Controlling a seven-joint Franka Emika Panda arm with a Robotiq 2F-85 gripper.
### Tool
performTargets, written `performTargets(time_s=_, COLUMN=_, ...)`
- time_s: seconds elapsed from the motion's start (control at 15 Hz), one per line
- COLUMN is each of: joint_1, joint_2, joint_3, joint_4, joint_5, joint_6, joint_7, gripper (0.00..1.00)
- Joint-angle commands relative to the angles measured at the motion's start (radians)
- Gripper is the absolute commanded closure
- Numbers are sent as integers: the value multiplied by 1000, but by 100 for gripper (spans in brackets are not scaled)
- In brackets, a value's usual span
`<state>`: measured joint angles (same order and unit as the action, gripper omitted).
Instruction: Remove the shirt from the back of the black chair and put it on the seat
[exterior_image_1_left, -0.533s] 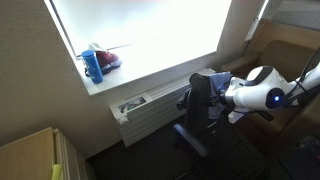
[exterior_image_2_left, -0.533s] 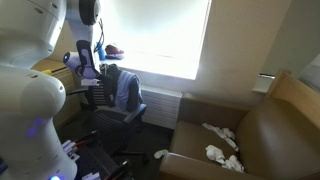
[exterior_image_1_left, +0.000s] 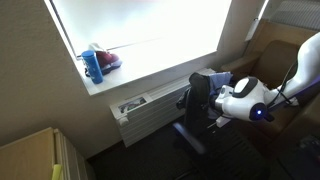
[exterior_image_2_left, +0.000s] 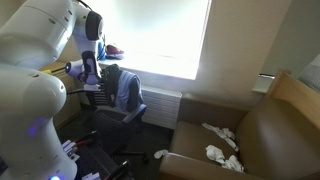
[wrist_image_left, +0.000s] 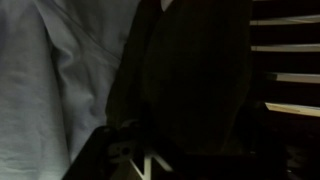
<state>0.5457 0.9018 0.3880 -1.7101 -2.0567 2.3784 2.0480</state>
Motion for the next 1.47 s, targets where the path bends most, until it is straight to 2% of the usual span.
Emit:
performTargets(time_s=0.0, joint_1=-32, joint_2=48, joint_3=13, joint_4=47, joint_5=19, joint_6=10, joint_7=-23, gripper=48)
performTargets(time_s=0.2, joint_1=-48, joint_2=45, joint_3=14, joint_4=41, joint_5=75, joint_6=9, joint_7=-50, gripper=68)
performTargets(time_s=0.47, joint_1=-60, joint_2=37, joint_3=17, joint_4=48, joint_5=231, joint_6=12, joint_7=-180, gripper=97)
performTargets(time_s=0.53, joint_1=-64, joint_2=34, joint_3=20, joint_4=53, joint_5=285, joint_6=15, joint_7=-230, gripper=100)
performTargets(time_s=0.6, joint_1=-76, joint_2=29, joint_3=27, joint_4=55, joint_5=334, joint_6=45, joint_7=-281, gripper=100)
performTargets(time_s=0.8, joint_1=-128, joint_2=-33, joint_3=76, joint_4=25, joint_5=597, joint_6=143, joint_7=-512, gripper=99)
performTargets(time_s=0.93, joint_1=-199, joint_2=-102, joint_3=163, joint_4=-32, joint_5=775, joint_6=159, joint_7=-672, gripper=99)
performTargets(time_s=1.07, joint_1=-258, joint_2=-149, joint_3=243, joint_4=-32, joint_5=955, joint_6=142, joint_7=-838, gripper=99)
performTargets(time_s=1.13, joint_1=-260, joint_2=-185, joint_3=262, joint_4=-35, joint_5=1044, joint_6=130, joint_7=-889, gripper=99)
performTargets(time_s=1.2, joint_1=-249, joint_2=-238, joint_3=258, joint_4=-37, joint_5=1135, joint_6=129, joint_7=-941, gripper=99)
performTargets(time_s=1.27, joint_1=-224, joint_2=-302, joint_3=225, joint_4=-43, joint_5=1221, joint_6=147, joint_7=-987, gripper=99)
performTargets(time_s=1.4, joint_1=-168, joint_2=-414, joint_3=170, joint_4=-41, joint_5=1314, joint_6=160, joint_7=-1014, gripper=99)
